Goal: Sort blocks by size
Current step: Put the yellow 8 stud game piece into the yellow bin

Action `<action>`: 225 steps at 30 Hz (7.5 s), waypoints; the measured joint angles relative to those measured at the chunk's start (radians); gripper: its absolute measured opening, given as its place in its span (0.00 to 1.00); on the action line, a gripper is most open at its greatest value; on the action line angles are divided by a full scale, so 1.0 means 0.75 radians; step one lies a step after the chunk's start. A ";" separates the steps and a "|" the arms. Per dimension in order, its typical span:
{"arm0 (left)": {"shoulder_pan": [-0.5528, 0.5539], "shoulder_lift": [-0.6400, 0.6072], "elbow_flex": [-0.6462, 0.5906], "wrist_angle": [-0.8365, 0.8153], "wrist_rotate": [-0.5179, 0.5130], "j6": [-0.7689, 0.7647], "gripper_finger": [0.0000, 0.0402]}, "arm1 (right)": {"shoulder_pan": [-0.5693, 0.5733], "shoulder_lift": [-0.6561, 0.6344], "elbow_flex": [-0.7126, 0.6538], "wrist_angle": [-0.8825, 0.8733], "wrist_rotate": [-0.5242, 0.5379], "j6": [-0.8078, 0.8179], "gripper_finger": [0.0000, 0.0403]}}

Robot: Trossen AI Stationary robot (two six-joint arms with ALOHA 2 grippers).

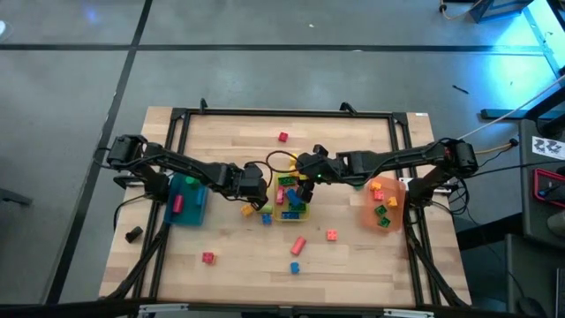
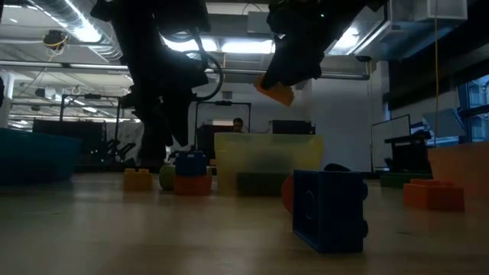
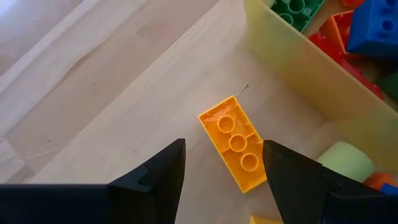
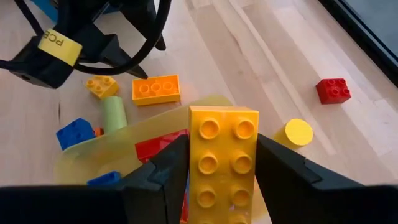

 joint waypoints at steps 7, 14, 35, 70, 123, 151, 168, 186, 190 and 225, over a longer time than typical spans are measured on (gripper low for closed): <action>0.000 0.000 0.000 -0.001 0.000 0.002 0.49 | -0.001 0.000 0.000 -0.002 0.014 0.001 0.42; -0.001 0.000 0.000 0.000 -0.002 0.001 0.49 | -0.001 0.000 0.000 -0.002 0.011 0.000 0.42; -0.001 0.130 0.000 0.078 -0.014 -0.037 0.49 | -0.001 0.020 0.001 0.038 0.079 -0.103 0.42; -0.133 -0.438 -0.301 0.061 -0.412 0.252 0.49 | 0.000 0.129 0.001 0.063 0.033 -0.103 0.42; -0.137 -0.507 -0.424 0.368 -0.387 0.453 0.49 | 0.000 0.128 0.001 0.134 -0.002 -0.068 0.75; -0.073 -0.506 -0.424 0.631 -0.281 0.140 0.49 | -0.003 -0.072 0.000 -0.304 0.155 -0.328 0.76; 0.061 -0.320 -0.422 0.767 0.014 0.131 0.49 | -0.176 -0.421 -0.245 -0.342 0.208 -0.283 0.76; 0.058 -0.026 -0.423 0.725 0.050 0.026 0.49 | -0.174 -0.420 -0.320 -0.242 0.067 -0.277 0.76; 0.058 0.044 -0.422 0.759 0.052 0.022 0.49 | -0.174 -0.420 -0.320 -0.240 0.067 -0.277 0.76; 0.157 -0.260 -0.305 1.062 0.320 0.459 0.37 | -0.174 -0.420 -0.320 -0.198 0.066 -0.278 0.76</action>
